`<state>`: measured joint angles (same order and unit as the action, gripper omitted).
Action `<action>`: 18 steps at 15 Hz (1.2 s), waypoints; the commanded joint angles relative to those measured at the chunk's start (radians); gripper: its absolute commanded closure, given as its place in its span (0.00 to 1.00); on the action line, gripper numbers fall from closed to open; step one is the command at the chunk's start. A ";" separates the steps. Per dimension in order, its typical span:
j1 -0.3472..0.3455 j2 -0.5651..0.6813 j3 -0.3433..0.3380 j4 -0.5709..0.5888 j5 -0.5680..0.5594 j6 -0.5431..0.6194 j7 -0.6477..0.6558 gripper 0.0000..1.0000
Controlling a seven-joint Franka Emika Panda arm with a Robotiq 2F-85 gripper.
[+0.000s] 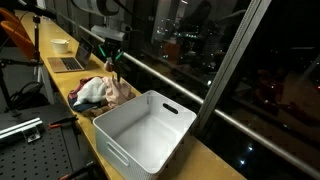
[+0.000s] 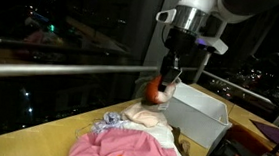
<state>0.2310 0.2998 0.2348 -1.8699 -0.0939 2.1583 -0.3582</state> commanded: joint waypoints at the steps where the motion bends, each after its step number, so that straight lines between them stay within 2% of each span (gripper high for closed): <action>1: -0.009 0.108 0.008 0.061 0.038 0.003 0.003 0.96; 9: -0.009 0.264 0.010 0.173 0.044 -0.020 0.002 0.96; 10: -0.008 0.271 0.011 0.184 0.044 -0.024 0.002 0.86; 11: -0.008 0.274 0.010 0.193 0.043 -0.027 0.004 0.60; 12: -0.008 0.277 0.010 0.202 0.042 -0.031 0.004 0.59; 13: -0.009 0.276 0.010 0.206 0.041 -0.033 0.004 0.54; 18: -0.012 0.253 0.003 0.212 0.034 -0.039 0.007 0.18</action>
<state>0.2273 0.5619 0.2350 -1.6816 -0.0705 2.1536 -0.3569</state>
